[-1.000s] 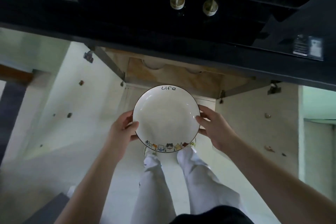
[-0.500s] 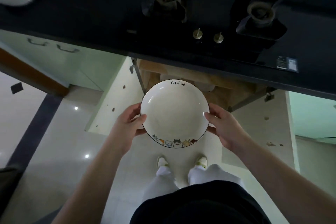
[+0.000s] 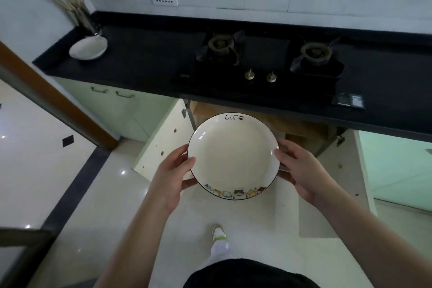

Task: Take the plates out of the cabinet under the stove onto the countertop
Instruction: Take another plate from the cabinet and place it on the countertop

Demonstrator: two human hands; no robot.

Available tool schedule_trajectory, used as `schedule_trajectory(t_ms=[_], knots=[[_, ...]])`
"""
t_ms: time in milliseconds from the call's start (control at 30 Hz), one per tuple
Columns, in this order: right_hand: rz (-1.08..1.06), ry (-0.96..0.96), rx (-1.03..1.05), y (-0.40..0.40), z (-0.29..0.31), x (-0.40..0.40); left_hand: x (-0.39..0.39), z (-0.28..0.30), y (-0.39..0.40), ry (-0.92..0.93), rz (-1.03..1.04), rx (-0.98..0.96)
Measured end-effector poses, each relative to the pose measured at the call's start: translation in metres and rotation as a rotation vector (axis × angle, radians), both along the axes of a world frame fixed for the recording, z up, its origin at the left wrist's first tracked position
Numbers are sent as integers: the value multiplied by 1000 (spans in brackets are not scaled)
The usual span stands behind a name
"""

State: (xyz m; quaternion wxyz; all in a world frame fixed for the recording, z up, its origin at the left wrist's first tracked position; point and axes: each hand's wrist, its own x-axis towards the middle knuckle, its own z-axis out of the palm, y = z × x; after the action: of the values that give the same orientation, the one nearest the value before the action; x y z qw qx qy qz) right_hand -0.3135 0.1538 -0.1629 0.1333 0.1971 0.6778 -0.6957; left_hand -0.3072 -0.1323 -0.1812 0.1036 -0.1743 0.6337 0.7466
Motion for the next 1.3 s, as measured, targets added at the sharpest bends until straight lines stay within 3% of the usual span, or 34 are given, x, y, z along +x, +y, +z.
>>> schedule_trajectory(t_ms=[200, 400, 900, 1167, 1300], knots=[[61, 19, -82, 18, 7, 37, 51, 9, 15, -21, 96, 9], [195, 26, -108, -25, 18, 49, 98, 21, -25, -4, 174, 22], [477, 63, -157, -282, 36, 42, 177, 45, -244, 33, 471, 9], [479, 50, -198, -345, 31, 23, 165, 49, -310, 78, 424, 1], [457, 36, -196, -363, 25, -7, 122, 42, -336, 38, 424, 19]])
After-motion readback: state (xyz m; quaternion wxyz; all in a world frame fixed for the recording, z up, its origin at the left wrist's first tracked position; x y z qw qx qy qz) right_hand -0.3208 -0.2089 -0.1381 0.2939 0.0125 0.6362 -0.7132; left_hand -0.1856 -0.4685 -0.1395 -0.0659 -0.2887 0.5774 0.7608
